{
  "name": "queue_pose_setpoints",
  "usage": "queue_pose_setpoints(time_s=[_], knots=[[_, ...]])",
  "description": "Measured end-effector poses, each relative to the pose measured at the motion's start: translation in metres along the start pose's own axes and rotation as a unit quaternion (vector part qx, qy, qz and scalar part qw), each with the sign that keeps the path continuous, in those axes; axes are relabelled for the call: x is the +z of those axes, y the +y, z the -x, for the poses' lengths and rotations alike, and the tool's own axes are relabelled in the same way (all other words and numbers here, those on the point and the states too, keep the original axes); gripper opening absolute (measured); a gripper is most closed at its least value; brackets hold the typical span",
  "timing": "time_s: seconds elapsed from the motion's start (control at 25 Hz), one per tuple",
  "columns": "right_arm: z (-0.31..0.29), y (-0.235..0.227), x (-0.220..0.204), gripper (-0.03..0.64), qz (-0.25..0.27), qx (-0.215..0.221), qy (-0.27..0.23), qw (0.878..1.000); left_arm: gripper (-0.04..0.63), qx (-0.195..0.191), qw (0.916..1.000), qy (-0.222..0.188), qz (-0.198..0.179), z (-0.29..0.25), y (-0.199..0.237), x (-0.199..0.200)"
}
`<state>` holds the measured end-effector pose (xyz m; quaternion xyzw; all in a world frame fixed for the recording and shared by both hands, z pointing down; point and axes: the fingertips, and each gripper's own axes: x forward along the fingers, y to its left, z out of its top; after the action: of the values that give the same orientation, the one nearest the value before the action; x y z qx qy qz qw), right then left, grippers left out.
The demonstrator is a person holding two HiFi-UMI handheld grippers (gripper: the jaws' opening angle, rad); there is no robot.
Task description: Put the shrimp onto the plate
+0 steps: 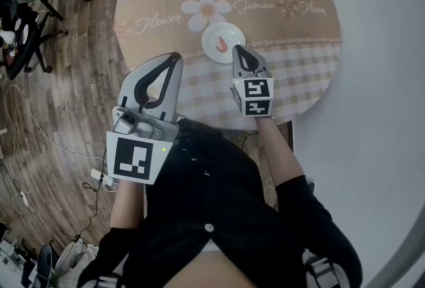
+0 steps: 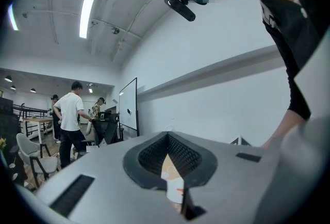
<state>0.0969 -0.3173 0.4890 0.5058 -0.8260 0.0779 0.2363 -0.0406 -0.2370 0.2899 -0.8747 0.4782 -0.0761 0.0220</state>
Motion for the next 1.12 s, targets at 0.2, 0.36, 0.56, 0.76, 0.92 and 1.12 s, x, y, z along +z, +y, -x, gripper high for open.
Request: queue_pose_setpoints(time_s=[0.2,0.36,0.56,0.76,0.92,1.12], knots=[[0.026,-0.001,0.018,0.002,-0.006,-0.009,-0.024,1.000,0.003,-0.008,0.9999,-0.008,-0.002,0.000,-0.005,0.007],[0.045,-0.002,0.037,0.002,-0.012,-0.015,-0.049,0.999,0.003,-0.018,0.9997,-0.013,-0.008,-0.002,-0.009,0.013],[0.070,0.000,0.069,0.002,-0.005,-0.025,-0.090,0.996,0.003,-0.027,0.9994,-0.019,-0.011,-0.004,-0.013,0.021],[0.096,0.001,0.100,0.002,-0.001,-0.028,-0.132,0.991,0.003,-0.040,0.9985,-0.034,-0.018,-0.009,-0.021,0.031],[0.117,-0.002,0.122,0.002,0.001,-0.033,-0.160,0.987,0.003,-0.048,0.9977,-0.041,-0.024,-0.011,-0.025,0.038],[0.139,-0.006,0.143,0.002,0.021,-0.046,-0.184,0.982,0.003,-0.050,0.9973,-0.046,-0.027,-0.014,-0.027,0.044]])
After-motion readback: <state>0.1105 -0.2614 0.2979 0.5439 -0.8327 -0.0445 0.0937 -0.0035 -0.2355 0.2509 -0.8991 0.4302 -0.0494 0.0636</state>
